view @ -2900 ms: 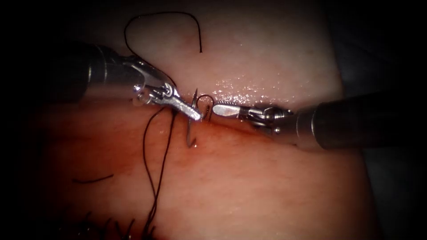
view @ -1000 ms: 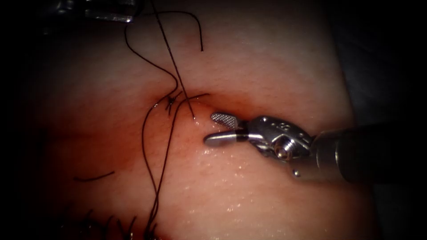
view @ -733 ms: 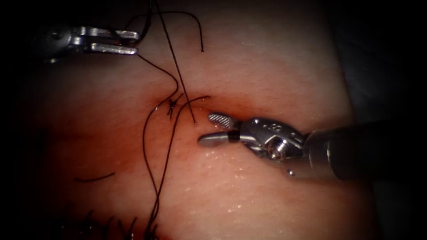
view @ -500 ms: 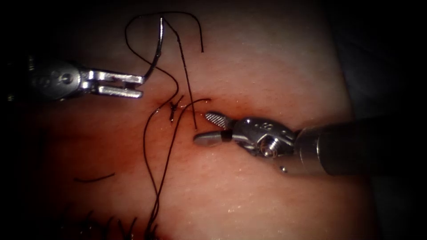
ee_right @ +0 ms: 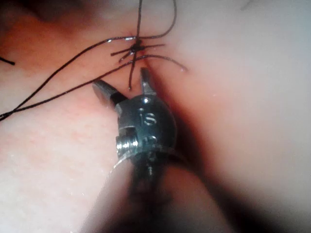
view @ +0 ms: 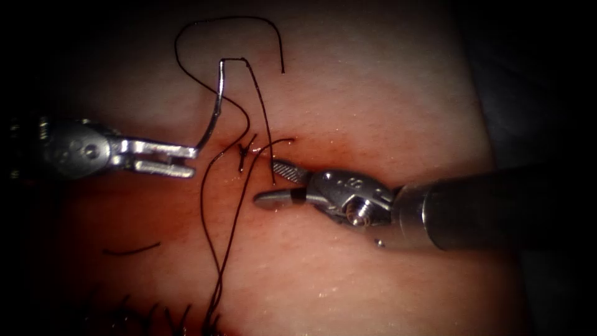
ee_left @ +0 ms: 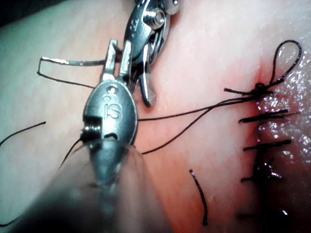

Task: Wound Closure
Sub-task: With the right hand pull the suture through the tissue until a tail remains.

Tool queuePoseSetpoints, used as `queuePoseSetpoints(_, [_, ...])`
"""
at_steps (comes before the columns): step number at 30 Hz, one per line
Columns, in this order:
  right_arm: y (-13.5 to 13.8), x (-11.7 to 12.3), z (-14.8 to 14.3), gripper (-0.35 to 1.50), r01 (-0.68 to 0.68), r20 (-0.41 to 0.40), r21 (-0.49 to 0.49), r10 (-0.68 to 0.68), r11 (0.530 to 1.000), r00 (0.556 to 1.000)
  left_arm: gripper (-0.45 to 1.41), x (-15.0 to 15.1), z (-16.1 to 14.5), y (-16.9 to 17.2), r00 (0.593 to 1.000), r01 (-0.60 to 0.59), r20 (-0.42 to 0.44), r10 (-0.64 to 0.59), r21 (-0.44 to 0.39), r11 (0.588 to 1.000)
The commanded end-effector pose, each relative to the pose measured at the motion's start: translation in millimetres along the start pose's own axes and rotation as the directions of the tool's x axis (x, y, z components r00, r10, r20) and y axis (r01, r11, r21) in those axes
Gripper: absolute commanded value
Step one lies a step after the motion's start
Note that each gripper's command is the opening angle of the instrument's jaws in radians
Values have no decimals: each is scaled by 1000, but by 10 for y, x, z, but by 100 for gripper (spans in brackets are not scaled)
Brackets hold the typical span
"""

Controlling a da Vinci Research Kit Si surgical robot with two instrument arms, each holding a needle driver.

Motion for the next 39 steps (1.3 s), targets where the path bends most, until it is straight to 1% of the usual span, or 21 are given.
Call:
queuePoseSetpoints(1, [4, -5, 8, 44, 12, 5, -6, -12, 1000, 1000, -45, -5, 5, 1, 1000, -4, -2, 4, 4, 1000])
queuePoseSetpoints(2, [6, -6, 8, 27, 14, 10, -10, -14, 1000, 1000, -45, -5, 5, 1, 1000, -5, -1, 5, 4, 1000])
queuePoseSetpoints(4, [7, -9, 8, 1, 18, 24, -25, -17, 1000, 1000, -45, -5, 3, 4, 1000, -1, -2, 1, 5, 1000])
queuePoseSetpoints(5, [7, -11, 8, -21, 21, 31, -37, -20, 999, 999, -45, -5, 2, 5, 1000, 10, -2, -10, 4, 1000])
queuePoseSetpoints(6, [7, -13, 8, -35, 23, 31, -43, -22, 999, 999, -45, -5, 2, 7, 1000, 9, -3, -9, 6, 1000])
queuePoseSetpoints(10, [8, -16, 3, -35, 30, 51, -56, -27, 998, 998, -45, -9, 1, 16, 1000, 23, -7, -23, 11, 1000])
queuePoseSetpoints(11, [7, -17, -1, -35, 8, 54, -54, -5, 999, 999, -45, -11, 1, 20, 1000, 26, -4, -26, 15, 1000])
queuePoseSetpoints(15, [-1, -21, -15, -35, -23, 68, -43, 26, 999, 997, -45, -23, 4, 34, 999, 28, 29, -29, 36, 999])
queuePoseSetpoints(16, [-6, -21, -20, -35, -28, 70, -37, 31, 999, 997, -45, -26, 5, 36, 999, 31, 34, -32, 39, 999])
queuePoseSetpoints(17, [-17, -22, -28, -35, -52, 73, -19, 53, 998, 996, -45, -34, 6, 42, 998, 47, 43, -49, 46, 998])
queuePoseSetpoints(19, [-29, -22, -35, -35, -52, 75, -8, 53, 999, 996, -45, -41, 9, 49, 997, 56, 58, -59, 58, 997])
queuePoseSetpoints(22, [-61, -18, -49, -35, -69, 76, 22, 68, 997, 995, -45, -46, 16, 62, 995, 66, 70, -71, 69, 995])
queuePoseSetpoints(25, [-83, -12, -59, -35, -71, 74, 45, 67, 996, 995, -45, -40, 18, 70, 994, 63, 80, -69, 76, 995])
queuePoseSetpoints(26, [-100, -7, -66, -35, -73, 72, 61, 68, 995, 995, -45, -32, 18, 73, 994, 63, 84, -69, 79, 995])
queuePoseSetpoints(31, [-142, 9, -82, -35, -75, 77, 103, 68, 992, 995, -45, -11, 13, 86, 993, 61, 97, -69, 85, 994])
queuePoseSetpoints(35, [-166, 19, -89, -35, -77, 81, 133, 67, 988, 994, -45, 3, 8, 95, 993, 59, 100, -68, 83, 995])
queuePoseSetpoints(36, [-175, 22, -90, -35, -77, 83, 151, 65, 986, 994, -45, 10, 5, 100, 993, 58, 100, -67, 82, 995])
queuePoseSetpoints(39, [-179, 26, -88, -35, -63, 72, 157, 52, 986, 996, -45, 19, 0, 105, 993, 58, 100, -66, 79, 995])
